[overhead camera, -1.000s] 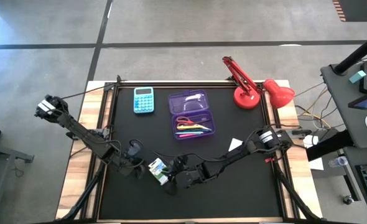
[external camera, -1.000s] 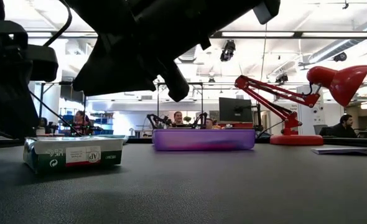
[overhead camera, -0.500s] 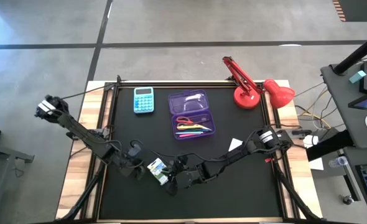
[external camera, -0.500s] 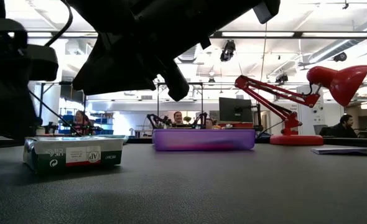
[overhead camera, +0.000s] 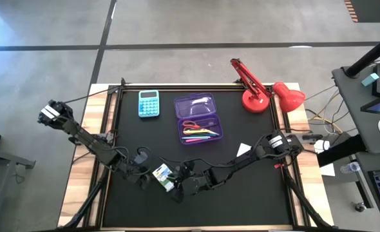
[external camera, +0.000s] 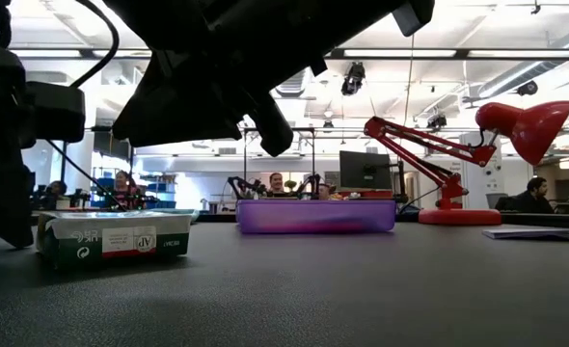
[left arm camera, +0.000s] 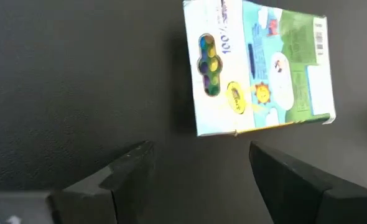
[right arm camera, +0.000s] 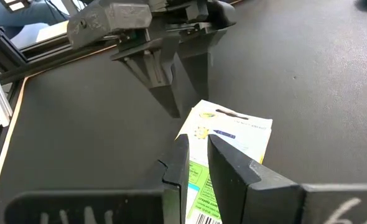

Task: Pack school essentials
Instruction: Put the white crayon box into the violet supply box

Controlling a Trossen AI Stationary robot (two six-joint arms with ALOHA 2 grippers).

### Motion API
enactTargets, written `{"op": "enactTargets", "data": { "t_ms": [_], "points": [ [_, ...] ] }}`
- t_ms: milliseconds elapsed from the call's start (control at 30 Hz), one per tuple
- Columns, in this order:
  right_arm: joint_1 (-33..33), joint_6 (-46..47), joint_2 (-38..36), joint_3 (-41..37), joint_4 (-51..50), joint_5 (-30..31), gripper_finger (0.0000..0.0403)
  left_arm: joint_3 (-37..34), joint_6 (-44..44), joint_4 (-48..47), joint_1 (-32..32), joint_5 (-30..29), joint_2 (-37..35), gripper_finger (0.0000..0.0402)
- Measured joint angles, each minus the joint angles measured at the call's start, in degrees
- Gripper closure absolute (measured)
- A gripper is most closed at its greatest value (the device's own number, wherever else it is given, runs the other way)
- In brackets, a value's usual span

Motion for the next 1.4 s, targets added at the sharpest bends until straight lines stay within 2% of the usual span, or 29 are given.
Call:
{"op": "enactTargets", "data": {
  "t_ms": [233,500,633,700,800,867,1100,1300,1400],
  "points": [
    [-0.3,0.3,0.0,0.0,1.0,0.3,0.0353,0.0,2.0,1.9,0.0,-0.2,-0.1,0.0158],
    [-0.6,5.6,0.0,0.1,3.3,-0.3,0.0353,0.0,5.6,1.9,0.3,-0.1,-0.1,0.0158],
    [-0.5,6.0,0.0,0.1,7.3,-0.6,0.0353,-0.1,6.3,1.9,0.5,-0.8,-0.1,0.0158],
    [-0.5,9.3,-0.1,0.1,7.3,-4.5,0.0353,-0.1,6.5,1.9,0.5,-1.1,-0.1,0.0158],
    [-0.7,11.3,-0.1,0.1,5.6,-14.8,0.0353,-0.1,7.5,1.9,0.5,-1.4,-0.1,0.0158],
    [0.2,10.0,-0.1,0.1,3.4,-16.7,0.0353,-0.1,8.7,1.8,0.5,-1.8,-0.1,0.0158],
    [3.7,8.8,-0.1,0.0,-3.1,-13.6,0.0353,-0.1,10.2,1.9,1.3,-2.5,-0.1,0.0158],
    [2.6,9.5,0.0,0.0,-5.9,-6.4,0.0358,-0.1,10.6,3.7,2.4,-2.9,-0.1,0.0158],
    [1.5,10.6,-0.1,0.0,-8.5,-5.6,0.0363,-0.1,10.6,4.6,2.9,-3.8,-0.2,0.0158]
  ]
}}
